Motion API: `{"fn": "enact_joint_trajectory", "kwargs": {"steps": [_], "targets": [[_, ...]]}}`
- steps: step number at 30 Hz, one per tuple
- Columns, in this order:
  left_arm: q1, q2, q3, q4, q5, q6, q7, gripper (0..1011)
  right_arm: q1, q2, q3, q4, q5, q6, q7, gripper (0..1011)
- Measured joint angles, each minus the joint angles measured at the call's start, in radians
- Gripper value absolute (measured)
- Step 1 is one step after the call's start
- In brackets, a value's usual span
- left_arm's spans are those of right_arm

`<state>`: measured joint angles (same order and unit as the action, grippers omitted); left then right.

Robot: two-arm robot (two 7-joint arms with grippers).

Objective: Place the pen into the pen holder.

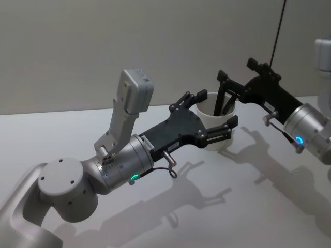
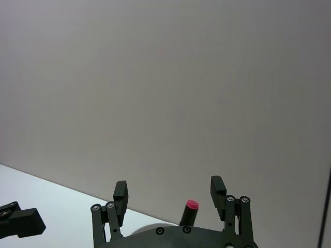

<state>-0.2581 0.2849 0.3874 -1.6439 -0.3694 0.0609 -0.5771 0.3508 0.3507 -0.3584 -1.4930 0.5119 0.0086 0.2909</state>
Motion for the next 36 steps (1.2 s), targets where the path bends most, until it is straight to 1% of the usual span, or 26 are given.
{"fn": "enact_joint_trajectory", "kwargs": {"steps": [1, 6, 9, 15, 22, 29, 30, 36], "targets": [[0.0, 0.0, 0.0, 0.0, 0.0, 0.0, 0.0, 1001, 0.0, 0.0, 0.0, 0.0, 0.0, 0.0, 0.0, 1001], [0.0, 0.0, 0.0, 0.0, 0.0, 0.0, 0.0, 1001, -0.035, 0.034, 0.018, -0.049, 0.024, 0.01, -0.04, 1001], [0.0, 0.0, 0.0, 0.0, 0.0, 0.0, 0.0, 1001, -0.049, 0.047, 0.025, -0.067, 0.032, 0.014, -0.056, 1001], [0.0, 0.003, 0.002, 0.0, 0.004, -0.001, 0.017, 1001, -0.053, 0.045, 0.025, -0.069, 0.029, 0.014, -0.058, 1001], [0.003, 0.016, 0.012, 0.002, 0.028, -0.008, 0.096, 1001, -0.09, 0.038, 0.038, -0.093, -0.001, 0.015, -0.077, 1001], [0.007, 0.032, 0.023, 0.005, 0.055, -0.015, 0.185, 1001, -0.16, 0.025, 0.063, -0.139, -0.058, 0.018, -0.114, 1001], [0.007, 0.035, 0.025, 0.006, 0.061, -0.017, 0.206, 1001, -0.165, 0.024, 0.065, -0.143, -0.062, 0.018, -0.117, 1001], [0.01, 0.048, 0.033, 0.008, 0.081, -0.022, 0.275, 1001, -0.223, 0.013, 0.084, -0.181, -0.109, 0.02, -0.149, 1001]]}}
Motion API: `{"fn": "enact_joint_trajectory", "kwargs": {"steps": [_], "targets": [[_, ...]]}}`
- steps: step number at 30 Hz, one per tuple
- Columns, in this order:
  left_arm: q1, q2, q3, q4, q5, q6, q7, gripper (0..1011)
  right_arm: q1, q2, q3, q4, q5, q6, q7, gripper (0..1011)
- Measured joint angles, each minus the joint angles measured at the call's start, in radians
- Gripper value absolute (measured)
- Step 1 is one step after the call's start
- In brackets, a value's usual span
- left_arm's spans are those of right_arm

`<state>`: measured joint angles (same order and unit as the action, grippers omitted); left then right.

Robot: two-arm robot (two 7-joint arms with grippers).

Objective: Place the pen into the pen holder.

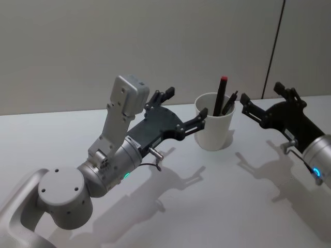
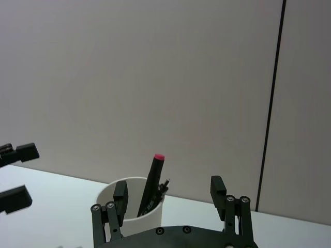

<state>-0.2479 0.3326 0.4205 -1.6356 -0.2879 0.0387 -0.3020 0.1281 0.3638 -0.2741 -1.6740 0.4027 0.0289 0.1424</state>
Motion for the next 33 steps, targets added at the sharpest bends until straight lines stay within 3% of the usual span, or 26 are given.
{"fn": "enact_joint_trajectory", "kwargs": {"steps": [12, 19, 33], "targets": [[0.006, 0.028, 0.019, 0.005, 0.048, -0.014, 0.159, 1001, -0.11, -0.021, 0.038, -0.072, -0.089, 0.005, -0.059, 1002], [0.01, 0.043, 0.03, 0.008, 0.075, -0.022, 0.251, 1001, -0.139, -0.026, 0.048, -0.091, -0.112, 0.006, -0.074, 1001], [0.011, 0.05, 0.034, 0.009, 0.088, -0.026, 0.291, 1001, -0.143, -0.026, 0.049, -0.093, -0.115, 0.006, -0.076, 1001]]}}
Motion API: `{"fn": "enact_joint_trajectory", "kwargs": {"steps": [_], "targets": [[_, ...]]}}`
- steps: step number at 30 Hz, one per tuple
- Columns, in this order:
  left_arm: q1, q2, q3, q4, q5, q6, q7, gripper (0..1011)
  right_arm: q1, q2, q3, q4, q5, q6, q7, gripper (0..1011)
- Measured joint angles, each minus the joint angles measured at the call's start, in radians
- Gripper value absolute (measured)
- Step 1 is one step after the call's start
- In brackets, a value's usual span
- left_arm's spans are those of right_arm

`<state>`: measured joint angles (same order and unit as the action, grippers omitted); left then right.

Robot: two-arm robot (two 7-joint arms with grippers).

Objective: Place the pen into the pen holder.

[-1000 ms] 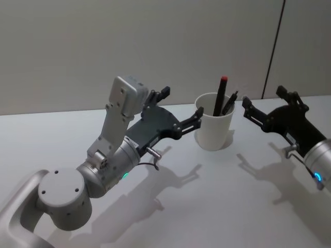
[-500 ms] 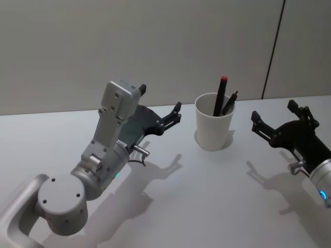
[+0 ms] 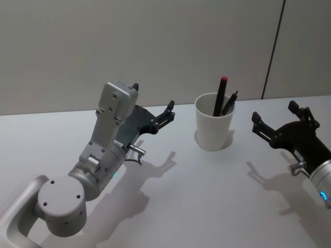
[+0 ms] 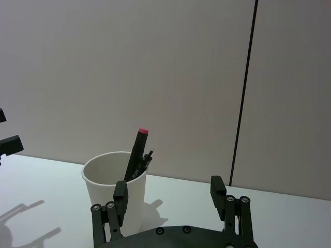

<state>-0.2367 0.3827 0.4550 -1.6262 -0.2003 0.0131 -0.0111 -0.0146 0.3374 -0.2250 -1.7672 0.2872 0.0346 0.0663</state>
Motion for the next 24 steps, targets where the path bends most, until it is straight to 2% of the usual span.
{"fn": "enact_joint_trajectory", "kwargs": {"steps": [24], "targets": [[-0.001, -0.001, -0.001, 0.0, 0.0, 0.001, 0.0, 1001, 0.0, 0.0, -0.001, 0.001, 0.0, -0.001, 0.001, 1001]]}}
